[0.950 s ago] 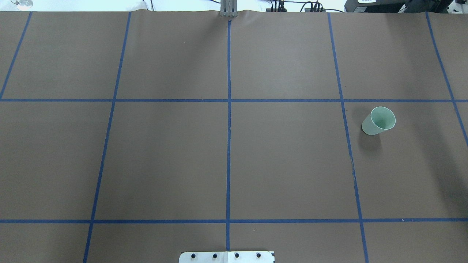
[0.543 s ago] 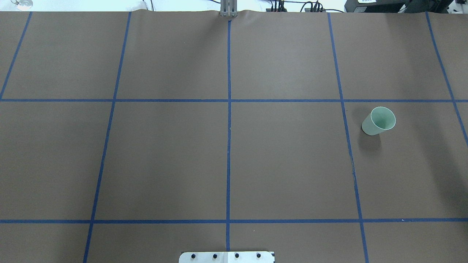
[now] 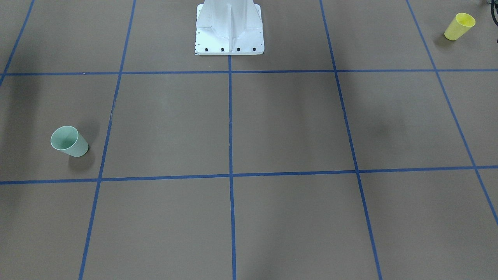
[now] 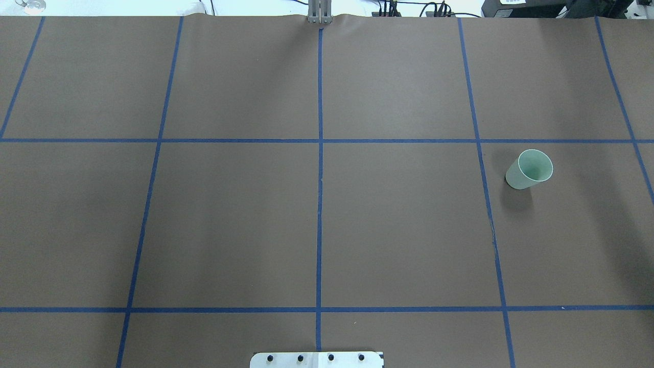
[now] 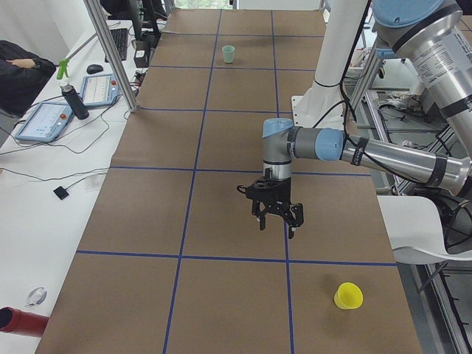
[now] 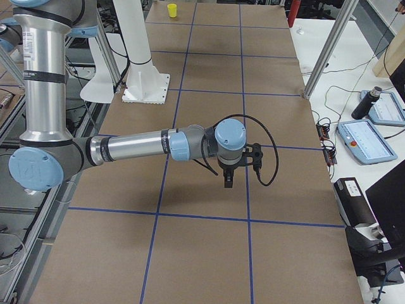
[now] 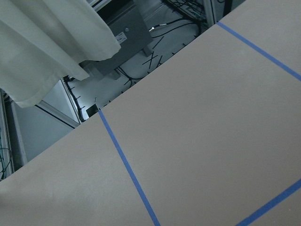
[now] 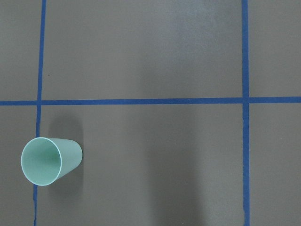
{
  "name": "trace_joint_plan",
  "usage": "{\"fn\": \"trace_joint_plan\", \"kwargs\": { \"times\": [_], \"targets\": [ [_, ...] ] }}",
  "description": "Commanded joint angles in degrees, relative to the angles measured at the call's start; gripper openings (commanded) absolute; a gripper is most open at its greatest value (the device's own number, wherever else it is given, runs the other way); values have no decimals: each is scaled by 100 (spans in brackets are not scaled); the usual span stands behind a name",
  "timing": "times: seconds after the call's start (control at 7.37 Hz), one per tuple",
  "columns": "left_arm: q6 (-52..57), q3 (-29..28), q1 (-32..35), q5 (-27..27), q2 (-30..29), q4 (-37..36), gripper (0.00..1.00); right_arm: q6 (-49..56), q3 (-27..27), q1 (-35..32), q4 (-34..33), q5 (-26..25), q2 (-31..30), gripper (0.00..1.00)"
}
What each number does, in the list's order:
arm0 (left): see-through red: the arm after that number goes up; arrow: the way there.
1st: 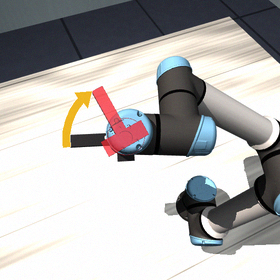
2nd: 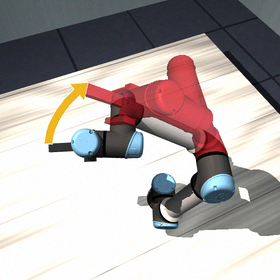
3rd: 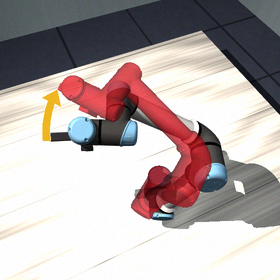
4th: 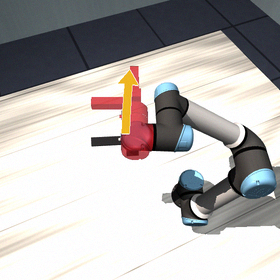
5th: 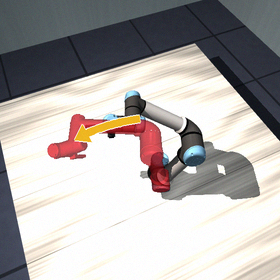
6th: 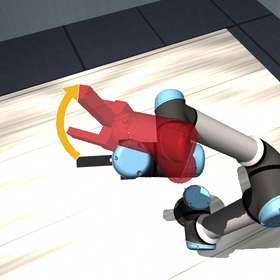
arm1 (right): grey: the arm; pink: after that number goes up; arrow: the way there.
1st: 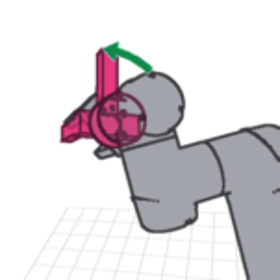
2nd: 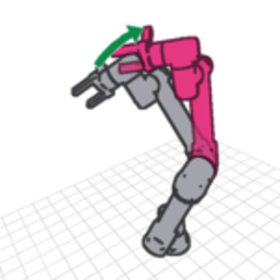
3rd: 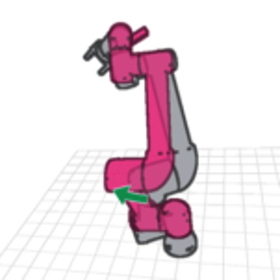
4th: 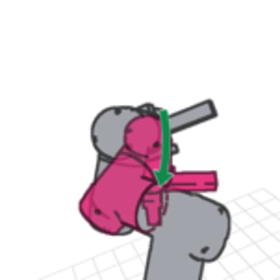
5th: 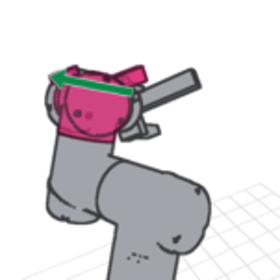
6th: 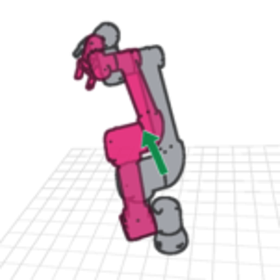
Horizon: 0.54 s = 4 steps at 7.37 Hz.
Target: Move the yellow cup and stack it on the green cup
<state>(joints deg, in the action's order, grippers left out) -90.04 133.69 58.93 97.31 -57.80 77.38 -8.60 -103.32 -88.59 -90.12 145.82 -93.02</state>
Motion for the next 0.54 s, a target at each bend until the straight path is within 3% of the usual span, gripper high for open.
{"fn": "trace_joint_plan", "kwargs": {
  "times": [0.0, 0.14, 0.41],
  "targets": [
    [-1215, -18, -837, -72, -2, -721, 100, 8, -48, 9, 3, -1, 21, 100],
    [-1757, -27, -900, -72, 6, -838, 100, 8, -118, 9, -6, -1, -31, 100],
    [-3416, -368, -1688, -54, 6, -1181, 100, 16, -118, 26, -6, -1, -41, 100]
  ]
}}
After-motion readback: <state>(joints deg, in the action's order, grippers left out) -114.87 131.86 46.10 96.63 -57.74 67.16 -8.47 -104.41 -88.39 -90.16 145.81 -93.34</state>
